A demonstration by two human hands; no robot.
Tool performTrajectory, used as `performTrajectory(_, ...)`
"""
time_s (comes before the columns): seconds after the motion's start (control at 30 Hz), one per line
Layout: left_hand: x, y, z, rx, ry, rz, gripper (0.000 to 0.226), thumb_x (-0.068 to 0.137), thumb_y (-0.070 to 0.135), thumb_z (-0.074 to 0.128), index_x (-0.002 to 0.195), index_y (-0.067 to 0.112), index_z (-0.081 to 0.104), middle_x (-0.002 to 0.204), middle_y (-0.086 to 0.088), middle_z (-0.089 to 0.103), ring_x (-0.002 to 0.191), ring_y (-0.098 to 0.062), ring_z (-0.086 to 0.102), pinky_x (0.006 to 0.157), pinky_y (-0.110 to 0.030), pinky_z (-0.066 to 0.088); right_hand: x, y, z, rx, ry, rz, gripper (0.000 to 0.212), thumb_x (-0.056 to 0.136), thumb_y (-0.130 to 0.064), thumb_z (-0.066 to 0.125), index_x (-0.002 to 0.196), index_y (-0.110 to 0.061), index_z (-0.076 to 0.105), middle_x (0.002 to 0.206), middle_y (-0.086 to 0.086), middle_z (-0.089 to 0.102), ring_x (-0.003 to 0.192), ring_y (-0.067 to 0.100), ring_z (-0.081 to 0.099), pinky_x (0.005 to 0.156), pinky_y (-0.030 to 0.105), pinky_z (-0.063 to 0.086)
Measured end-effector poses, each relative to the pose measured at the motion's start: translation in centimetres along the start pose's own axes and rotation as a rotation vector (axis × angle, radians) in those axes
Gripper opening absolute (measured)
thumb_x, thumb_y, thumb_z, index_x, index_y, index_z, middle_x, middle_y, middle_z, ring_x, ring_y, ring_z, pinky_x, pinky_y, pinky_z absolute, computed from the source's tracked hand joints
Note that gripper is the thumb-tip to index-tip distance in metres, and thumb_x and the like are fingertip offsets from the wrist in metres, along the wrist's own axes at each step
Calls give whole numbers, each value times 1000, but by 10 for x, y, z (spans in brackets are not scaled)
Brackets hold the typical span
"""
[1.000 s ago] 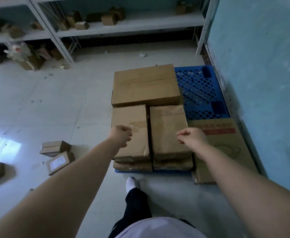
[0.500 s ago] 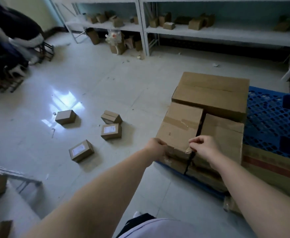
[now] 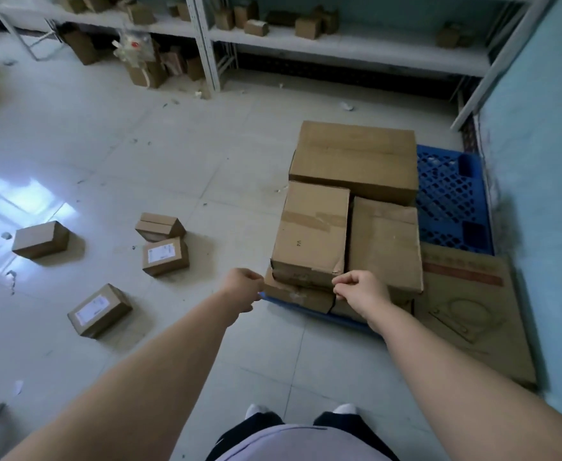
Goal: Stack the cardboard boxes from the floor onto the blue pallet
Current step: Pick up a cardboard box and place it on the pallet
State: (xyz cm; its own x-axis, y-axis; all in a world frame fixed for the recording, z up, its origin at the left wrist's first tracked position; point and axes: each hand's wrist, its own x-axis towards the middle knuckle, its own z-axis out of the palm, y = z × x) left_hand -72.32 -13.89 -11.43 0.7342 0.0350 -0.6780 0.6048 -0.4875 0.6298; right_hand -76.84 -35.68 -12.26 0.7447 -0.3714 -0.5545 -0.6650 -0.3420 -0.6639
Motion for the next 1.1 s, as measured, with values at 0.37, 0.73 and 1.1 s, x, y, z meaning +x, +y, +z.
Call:
performTrajectory(0.37,20,0,-14,58,-85,77,11,93,9,52,93,14,62,115,-19,65,90,-27,58,71,-33,48,-20,15,16,62,147,112,23,86,-8,62,72,-26,66,81,-1,73,76,12,69,78,25,53)
performTrajectory(0.73,26,-1,-9,157,-140,113,19,95,15,50,79,18,60,107,-16,66,91,-29,60,71,-34,50,-26,34,29,175,164,177,18,90,-11,60,81,-25,66,87,-3,71,83,13,68,79,32,52)
performTrajectory(1.1,20,11,66,269,-219,68,7,90,9,51,93,8,58,91,-13,56,81,-22,50,56,-28,41,-15,110,-40,289,239,284,14,90,-7,60,85,-18,68,85,1,69,83,16,66,81,32,52)
